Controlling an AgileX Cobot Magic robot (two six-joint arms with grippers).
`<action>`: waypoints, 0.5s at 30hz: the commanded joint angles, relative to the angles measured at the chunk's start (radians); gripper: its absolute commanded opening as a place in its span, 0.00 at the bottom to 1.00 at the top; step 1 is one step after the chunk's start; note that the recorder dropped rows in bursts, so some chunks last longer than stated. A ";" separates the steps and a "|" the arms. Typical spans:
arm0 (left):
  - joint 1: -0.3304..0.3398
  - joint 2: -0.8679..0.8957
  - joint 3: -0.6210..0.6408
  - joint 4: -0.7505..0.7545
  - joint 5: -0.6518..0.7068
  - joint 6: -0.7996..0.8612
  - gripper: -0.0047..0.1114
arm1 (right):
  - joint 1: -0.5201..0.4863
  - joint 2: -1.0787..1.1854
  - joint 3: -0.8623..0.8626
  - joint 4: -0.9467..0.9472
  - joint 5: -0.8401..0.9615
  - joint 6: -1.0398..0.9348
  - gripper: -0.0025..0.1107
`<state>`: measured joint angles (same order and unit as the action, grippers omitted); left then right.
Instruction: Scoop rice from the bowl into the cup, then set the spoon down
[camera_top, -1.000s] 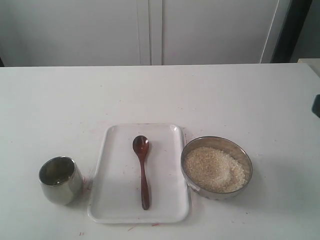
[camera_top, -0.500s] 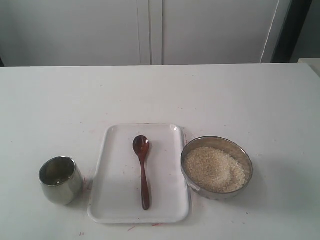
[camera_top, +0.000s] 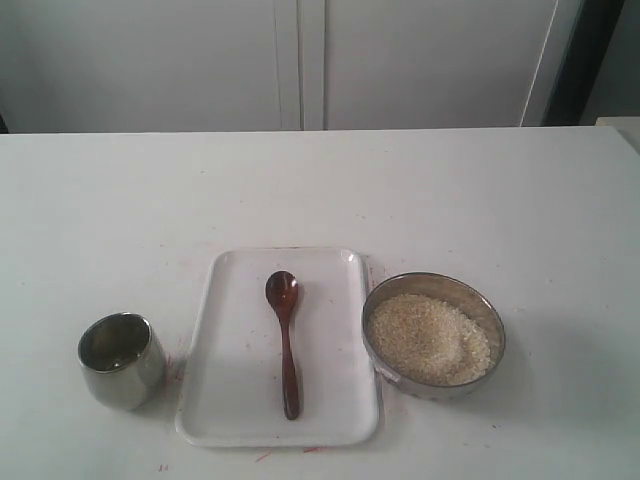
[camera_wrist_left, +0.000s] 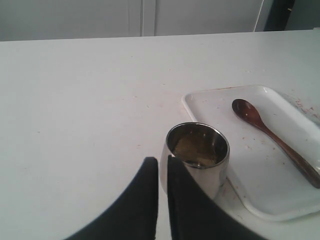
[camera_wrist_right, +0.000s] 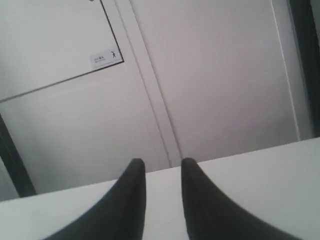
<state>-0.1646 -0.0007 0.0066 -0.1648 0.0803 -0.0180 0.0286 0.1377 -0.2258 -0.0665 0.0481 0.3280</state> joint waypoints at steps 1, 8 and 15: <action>-0.007 0.001 -0.007 -0.006 -0.004 -0.001 0.16 | -0.010 -0.007 0.007 0.067 0.002 -0.363 0.24; -0.007 0.001 -0.007 -0.006 -0.004 -0.001 0.16 | -0.079 -0.007 0.131 0.073 -0.110 -0.490 0.24; -0.007 0.001 -0.007 -0.006 -0.004 -0.001 0.16 | -0.100 -0.008 0.201 0.075 -0.125 -0.490 0.24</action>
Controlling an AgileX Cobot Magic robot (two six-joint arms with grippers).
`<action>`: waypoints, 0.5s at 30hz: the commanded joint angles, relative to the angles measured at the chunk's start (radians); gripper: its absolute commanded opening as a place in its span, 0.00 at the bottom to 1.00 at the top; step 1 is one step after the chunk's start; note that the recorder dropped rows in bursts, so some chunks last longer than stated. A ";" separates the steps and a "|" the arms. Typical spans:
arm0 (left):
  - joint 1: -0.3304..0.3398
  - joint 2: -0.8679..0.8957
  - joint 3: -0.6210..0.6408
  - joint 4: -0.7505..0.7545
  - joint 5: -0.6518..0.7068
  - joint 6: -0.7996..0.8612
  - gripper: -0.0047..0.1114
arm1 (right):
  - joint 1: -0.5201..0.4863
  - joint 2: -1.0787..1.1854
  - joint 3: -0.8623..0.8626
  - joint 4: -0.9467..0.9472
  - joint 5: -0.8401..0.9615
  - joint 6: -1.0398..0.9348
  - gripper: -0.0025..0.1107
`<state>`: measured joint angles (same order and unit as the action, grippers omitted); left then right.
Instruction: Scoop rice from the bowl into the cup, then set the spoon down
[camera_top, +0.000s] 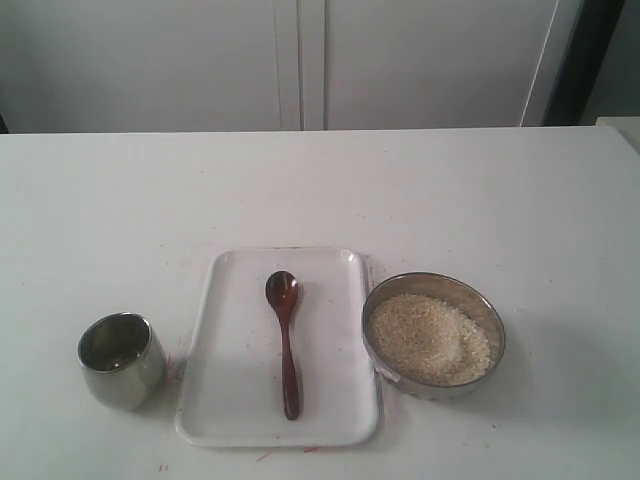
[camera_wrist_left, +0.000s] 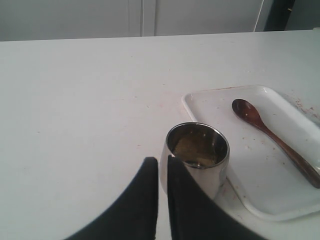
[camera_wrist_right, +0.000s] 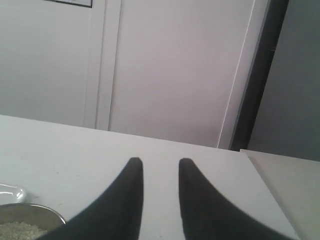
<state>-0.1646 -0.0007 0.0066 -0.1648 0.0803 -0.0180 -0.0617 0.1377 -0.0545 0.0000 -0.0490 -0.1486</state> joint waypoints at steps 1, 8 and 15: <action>-0.007 0.001 -0.007 -0.006 -0.004 -0.001 0.16 | -0.010 -0.008 0.040 0.008 -0.028 -0.013 0.24; -0.007 0.001 -0.007 -0.006 -0.004 -0.001 0.16 | -0.010 -0.008 0.055 0.008 0.030 -0.013 0.24; -0.007 0.001 -0.007 -0.006 -0.004 -0.001 0.16 | -0.010 -0.008 0.055 0.008 0.064 -0.013 0.24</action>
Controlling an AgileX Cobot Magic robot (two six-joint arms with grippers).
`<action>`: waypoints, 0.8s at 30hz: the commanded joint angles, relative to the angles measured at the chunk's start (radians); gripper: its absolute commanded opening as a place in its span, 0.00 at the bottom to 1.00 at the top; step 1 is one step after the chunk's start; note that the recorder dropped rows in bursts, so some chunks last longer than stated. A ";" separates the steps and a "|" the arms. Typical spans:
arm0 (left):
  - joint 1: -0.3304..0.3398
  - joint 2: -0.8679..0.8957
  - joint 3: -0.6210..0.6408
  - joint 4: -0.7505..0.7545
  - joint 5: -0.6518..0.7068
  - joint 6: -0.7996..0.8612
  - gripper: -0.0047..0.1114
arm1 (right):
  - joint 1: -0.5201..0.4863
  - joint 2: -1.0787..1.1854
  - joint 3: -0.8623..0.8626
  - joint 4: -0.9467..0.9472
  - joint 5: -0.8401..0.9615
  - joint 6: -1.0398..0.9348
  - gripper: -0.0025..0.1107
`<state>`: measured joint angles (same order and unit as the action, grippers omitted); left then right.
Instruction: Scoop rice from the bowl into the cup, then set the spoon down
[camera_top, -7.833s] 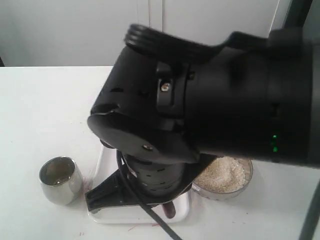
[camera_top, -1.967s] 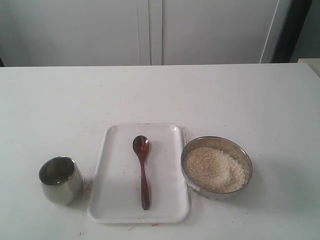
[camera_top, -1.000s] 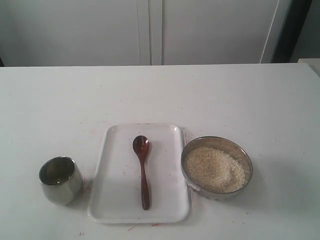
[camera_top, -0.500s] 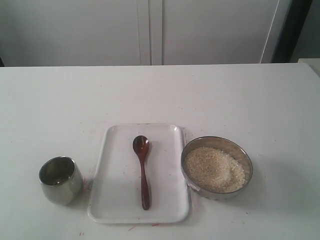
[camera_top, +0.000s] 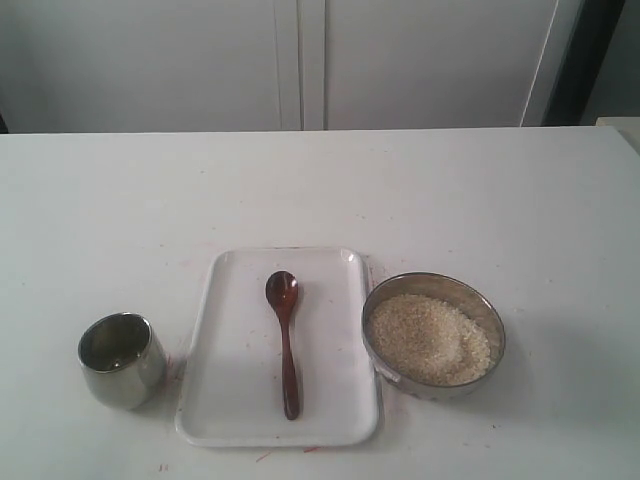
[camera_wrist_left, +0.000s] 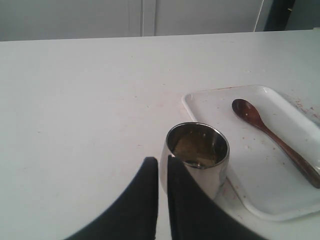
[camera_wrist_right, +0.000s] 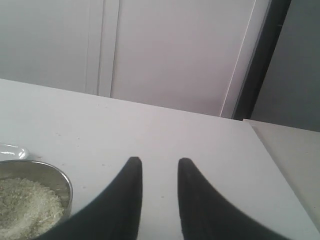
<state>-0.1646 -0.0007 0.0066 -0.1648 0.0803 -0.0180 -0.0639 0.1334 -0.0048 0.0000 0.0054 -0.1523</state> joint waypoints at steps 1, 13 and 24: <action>-0.007 0.001 -0.007 -0.006 -0.004 -0.001 0.16 | -0.008 -0.004 0.005 0.008 0.010 -0.009 0.24; -0.007 0.001 -0.007 -0.006 -0.004 -0.001 0.16 | -0.008 -0.004 0.005 0.008 0.070 -0.009 0.11; -0.007 0.001 -0.007 -0.006 -0.004 -0.001 0.16 | -0.008 -0.004 0.005 0.000 0.276 -0.003 0.02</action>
